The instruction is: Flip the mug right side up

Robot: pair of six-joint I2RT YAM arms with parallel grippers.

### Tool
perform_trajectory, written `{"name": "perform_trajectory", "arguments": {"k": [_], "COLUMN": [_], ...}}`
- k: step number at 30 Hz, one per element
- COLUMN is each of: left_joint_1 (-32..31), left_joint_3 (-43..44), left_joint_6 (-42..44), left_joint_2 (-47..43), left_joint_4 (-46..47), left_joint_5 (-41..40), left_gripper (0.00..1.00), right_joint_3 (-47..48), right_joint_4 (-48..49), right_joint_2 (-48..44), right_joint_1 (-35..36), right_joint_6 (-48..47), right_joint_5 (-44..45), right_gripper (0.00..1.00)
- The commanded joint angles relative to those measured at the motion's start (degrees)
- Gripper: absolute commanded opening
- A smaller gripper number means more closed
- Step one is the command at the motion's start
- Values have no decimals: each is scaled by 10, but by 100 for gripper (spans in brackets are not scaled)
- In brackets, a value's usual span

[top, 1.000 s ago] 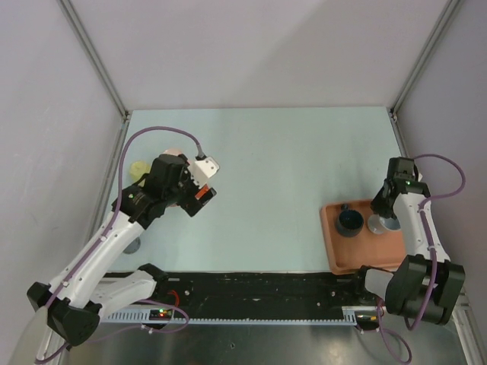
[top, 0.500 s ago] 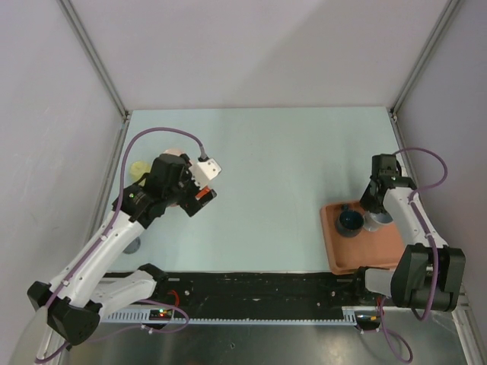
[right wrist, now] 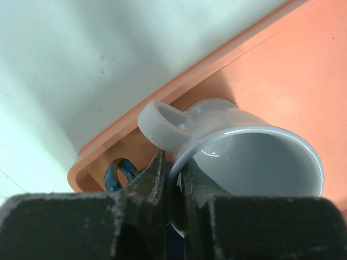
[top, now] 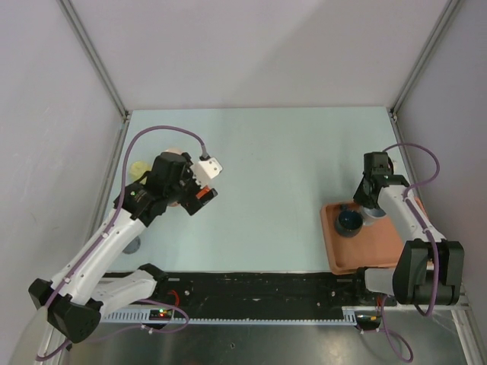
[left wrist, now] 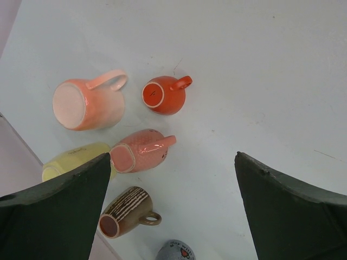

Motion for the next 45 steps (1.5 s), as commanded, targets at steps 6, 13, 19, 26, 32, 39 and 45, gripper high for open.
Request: {"name": "perform_trajectory", "arguments": {"k": [6,13,19,26,32,39,45], "left_joint_1": [3,9,45,97,169,171,170], "left_joint_3": [9,-49,-39,-24,-19,23,29], "left_joint_6": [53,149,189,414,641,639,629], "left_joint_2": [2,4,41,122,194,273,322], "left_joint_4": [10,9,0,-67,-107,-106,-86], "left_joint_5": [16,15,61,64,54,79,71], "left_gripper": [99,98,98,85,83,78,71], "right_joint_3": [-4,-4,20,82,124,131,131], "right_joint_4": [52,30,-5,-70,-117,-124,-126], "right_joint_2": [28,20,-14,-66,-106,-133,-138], "right_joint_1": [-48,-48,-43,-36,-32,-30,-28], "right_joint_6": [-1,-13,-29,-59,-71,-63,-61], "right_joint_5": [-57,-55,-43,-73,-88,-121,-143], "right_gripper": [8,54,81,99,99,100,99]}}
